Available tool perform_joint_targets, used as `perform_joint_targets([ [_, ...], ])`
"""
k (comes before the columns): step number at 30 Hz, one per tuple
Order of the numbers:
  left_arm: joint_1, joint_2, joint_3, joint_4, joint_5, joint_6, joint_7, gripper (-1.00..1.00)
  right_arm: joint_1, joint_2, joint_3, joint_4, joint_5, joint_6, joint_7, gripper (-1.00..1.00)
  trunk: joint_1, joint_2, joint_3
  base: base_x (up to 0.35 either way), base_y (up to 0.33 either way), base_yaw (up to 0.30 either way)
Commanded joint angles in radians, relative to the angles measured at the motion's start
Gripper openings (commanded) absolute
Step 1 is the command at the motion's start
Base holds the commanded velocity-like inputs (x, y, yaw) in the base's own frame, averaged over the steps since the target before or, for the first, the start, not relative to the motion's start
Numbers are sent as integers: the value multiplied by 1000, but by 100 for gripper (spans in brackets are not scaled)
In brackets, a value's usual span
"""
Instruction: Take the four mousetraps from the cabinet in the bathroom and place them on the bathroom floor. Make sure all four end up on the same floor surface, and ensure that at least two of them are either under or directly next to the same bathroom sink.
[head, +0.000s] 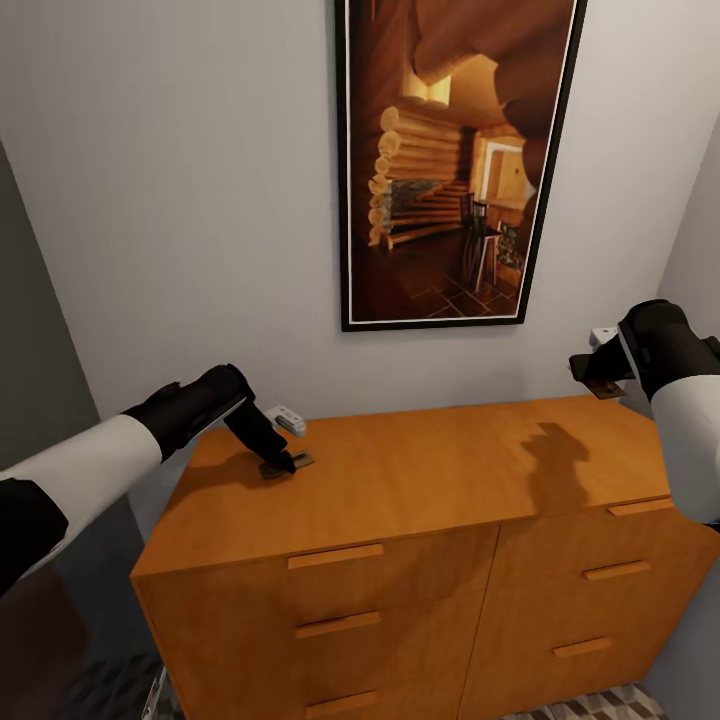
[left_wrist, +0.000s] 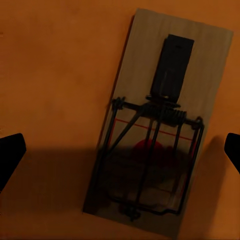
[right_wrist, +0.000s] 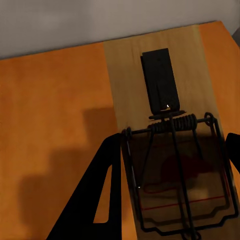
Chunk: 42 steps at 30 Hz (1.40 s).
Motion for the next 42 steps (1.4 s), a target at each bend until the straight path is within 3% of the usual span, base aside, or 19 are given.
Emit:
perform_joint_targets([
  [1,-2,1,-4,2,4,4,0,100,-1,1,-5,-1,9,3,9,-100,0,-1,-1,0,0,0],
  [12,-2,-9,-6,29,4,-10,1,100,-1,0,-5,-1,9,3,10,-100,0,-1,-1,0,0,0],
  [13,-2,-11,-6,32,4,-11,1,-100,-1,0,-5,-1,9,3,10,-100,0,-1,-1,0,0,0],
  [26,-2,-81,-6,141,-6,-46,2,-100,-1,-7,-5,-1,11,3,10,-100,0,-1,-1,0,0,0],
  [32,-2,-90,-4,144,-12,-43,0,-100,-1,-15,-4,-1,9,3,10,-100,0,-1,-1,0,0,0],
  [35,-2,-93,-2,110,-13,-28,-4,-100,-1,-16,-4,-1,9,3,10,-100,0,-1,-1,0,0,0],
  [42,-2,-88,4,-84,-28,29,-5,-100,-1,-16,-3,-1,9,3,10,-100,0,-1,-1,0,0,0],
])
